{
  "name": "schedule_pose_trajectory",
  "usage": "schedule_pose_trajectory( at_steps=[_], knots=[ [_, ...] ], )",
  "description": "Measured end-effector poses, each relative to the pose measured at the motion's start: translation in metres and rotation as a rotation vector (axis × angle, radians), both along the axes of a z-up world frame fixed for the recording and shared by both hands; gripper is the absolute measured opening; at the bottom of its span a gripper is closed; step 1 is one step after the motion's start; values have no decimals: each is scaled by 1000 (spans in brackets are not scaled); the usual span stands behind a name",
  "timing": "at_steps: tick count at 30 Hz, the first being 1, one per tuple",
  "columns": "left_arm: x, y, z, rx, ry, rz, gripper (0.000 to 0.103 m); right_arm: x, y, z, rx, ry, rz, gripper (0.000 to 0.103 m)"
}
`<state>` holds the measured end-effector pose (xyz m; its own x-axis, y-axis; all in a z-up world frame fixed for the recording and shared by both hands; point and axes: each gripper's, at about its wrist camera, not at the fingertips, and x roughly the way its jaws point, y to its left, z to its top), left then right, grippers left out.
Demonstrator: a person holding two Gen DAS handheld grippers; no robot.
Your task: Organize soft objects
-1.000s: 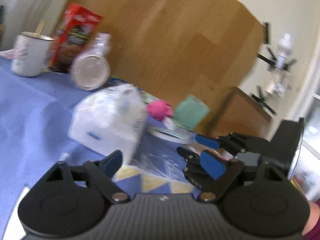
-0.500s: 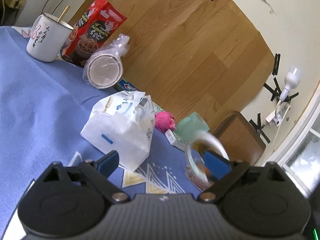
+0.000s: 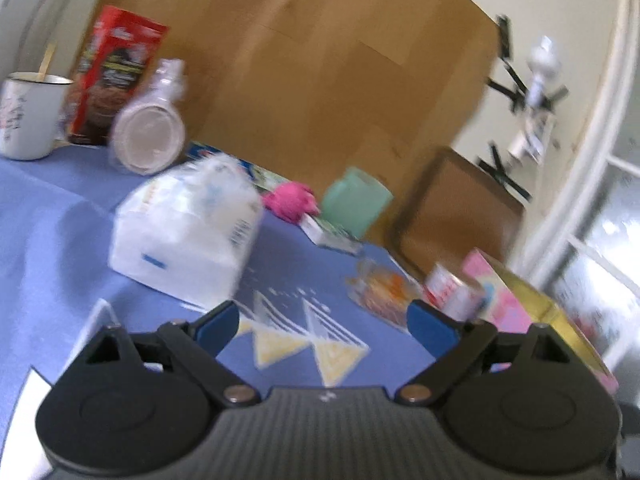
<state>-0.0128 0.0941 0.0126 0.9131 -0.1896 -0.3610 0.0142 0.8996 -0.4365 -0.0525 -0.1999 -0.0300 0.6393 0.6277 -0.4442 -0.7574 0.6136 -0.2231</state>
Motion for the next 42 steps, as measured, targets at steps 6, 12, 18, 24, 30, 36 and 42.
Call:
schedule_pose_trajectory(
  at_steps=[6,12,18,24,30,36,42],
  knots=[
    [-19,-27,0,5,82,-122,83,5,-13,-3,138,136,31,62],
    [-15,-53,-2,39,225,-166,61,8,11,-11,82,193,79,77],
    [-11,-65,-7,85,243,-157,51,13,36,-12,77,183,65,80],
    [-8,-63,-2,41,226,-151,51,7,35,-10,106,113,34,78],
    [7,-84,30,63,133,-209,51,-4,16,7,164,-59,-68,78],
    [49,-151,64,122,47,-364,51,-4,-28,29,204,-262,-246,78],
    [92,-235,83,146,-24,-509,53,19,-88,40,223,-339,-459,78]
  ],
)
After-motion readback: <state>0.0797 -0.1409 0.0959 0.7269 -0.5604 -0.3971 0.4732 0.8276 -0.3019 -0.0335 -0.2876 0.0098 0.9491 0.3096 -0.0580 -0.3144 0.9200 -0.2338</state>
